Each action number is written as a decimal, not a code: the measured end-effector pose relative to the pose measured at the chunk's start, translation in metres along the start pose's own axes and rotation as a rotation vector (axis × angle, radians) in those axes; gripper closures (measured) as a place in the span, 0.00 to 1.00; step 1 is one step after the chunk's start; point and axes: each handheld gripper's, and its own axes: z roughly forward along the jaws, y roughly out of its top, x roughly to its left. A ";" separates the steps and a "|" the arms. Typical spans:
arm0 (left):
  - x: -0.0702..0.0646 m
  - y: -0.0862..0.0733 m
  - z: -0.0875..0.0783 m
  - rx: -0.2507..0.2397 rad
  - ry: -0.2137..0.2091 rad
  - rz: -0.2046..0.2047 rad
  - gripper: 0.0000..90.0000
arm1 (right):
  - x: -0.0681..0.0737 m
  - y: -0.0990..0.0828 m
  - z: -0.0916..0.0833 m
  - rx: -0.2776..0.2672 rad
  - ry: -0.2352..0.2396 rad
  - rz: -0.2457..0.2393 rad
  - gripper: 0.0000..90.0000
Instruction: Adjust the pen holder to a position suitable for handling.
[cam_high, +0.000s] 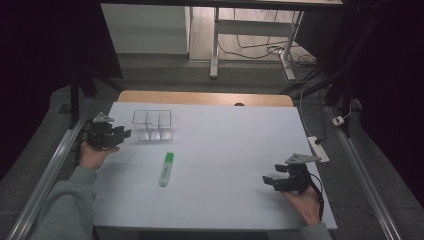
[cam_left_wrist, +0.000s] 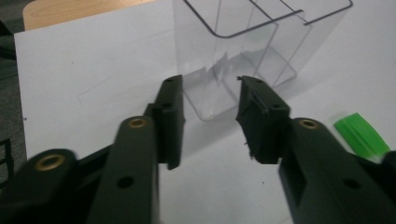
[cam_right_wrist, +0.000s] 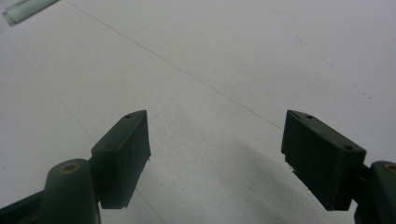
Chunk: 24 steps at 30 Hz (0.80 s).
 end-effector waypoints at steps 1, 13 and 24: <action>0.000 0.000 0.000 0.000 0.000 0.000 0.76 | 0.000 0.000 0.000 0.000 0.000 0.000 0.25; 0.015 0.017 0.033 0.047 -0.002 -0.006 0.99 | -0.001 0.000 0.003 0.010 -0.007 0.003 0.25; 0.023 0.020 0.052 0.079 -0.003 -0.011 0.99 | -0.002 0.000 0.005 0.017 -0.012 -0.006 0.25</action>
